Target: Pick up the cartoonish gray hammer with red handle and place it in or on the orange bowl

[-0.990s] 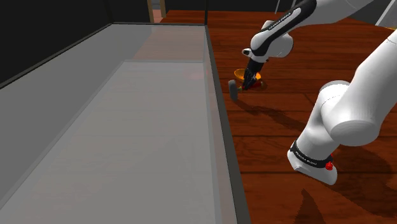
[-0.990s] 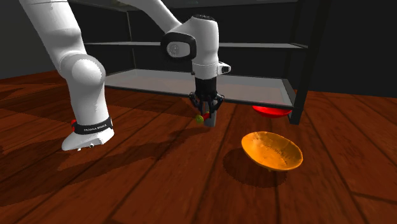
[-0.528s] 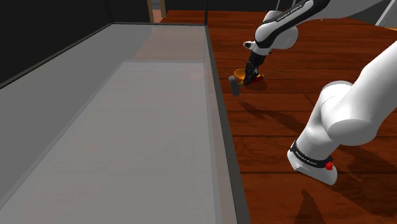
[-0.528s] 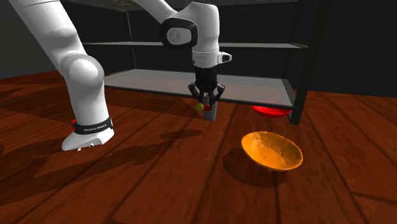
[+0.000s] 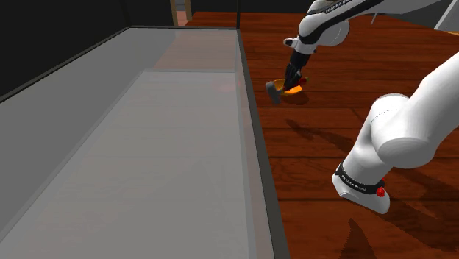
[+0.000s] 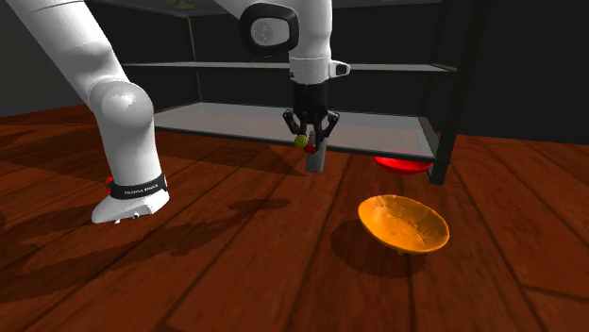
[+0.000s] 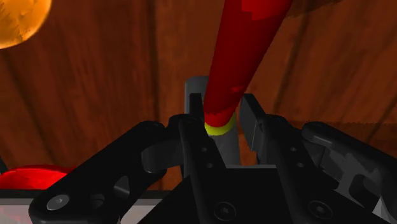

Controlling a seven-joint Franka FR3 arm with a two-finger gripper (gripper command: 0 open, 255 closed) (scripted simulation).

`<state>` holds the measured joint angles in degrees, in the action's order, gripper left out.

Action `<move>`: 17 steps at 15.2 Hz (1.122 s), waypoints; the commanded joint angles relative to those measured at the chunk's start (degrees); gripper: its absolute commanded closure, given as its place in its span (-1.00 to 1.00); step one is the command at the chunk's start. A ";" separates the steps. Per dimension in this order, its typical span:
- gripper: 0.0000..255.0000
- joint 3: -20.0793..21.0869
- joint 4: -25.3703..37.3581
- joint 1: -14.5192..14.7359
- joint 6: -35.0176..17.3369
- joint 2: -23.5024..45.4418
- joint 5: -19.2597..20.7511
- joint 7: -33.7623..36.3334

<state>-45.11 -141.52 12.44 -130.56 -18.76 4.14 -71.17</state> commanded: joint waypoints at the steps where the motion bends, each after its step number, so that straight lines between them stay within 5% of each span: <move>1: 1.00 -3.39 4.22 1.92 0.60 4.45 -3.38 -4.25; 5: 1.00 -10.08 13.36 4.88 3.18 15.51 -13.68 -14.85; 8: 1.00 -12.25 21.17 3.22 7.11 25.93 -23.84 -23.76; 12: 1.00 -9.51 32.63 -5.27 13.56 37.98 -33.50 -31.47; 17: 1.00 -4.76 48.78 -17.28 21.43 50.04 -40.09 -35.32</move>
<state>-51.00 -96.60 -2.08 -110.85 28.39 -34.38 -105.75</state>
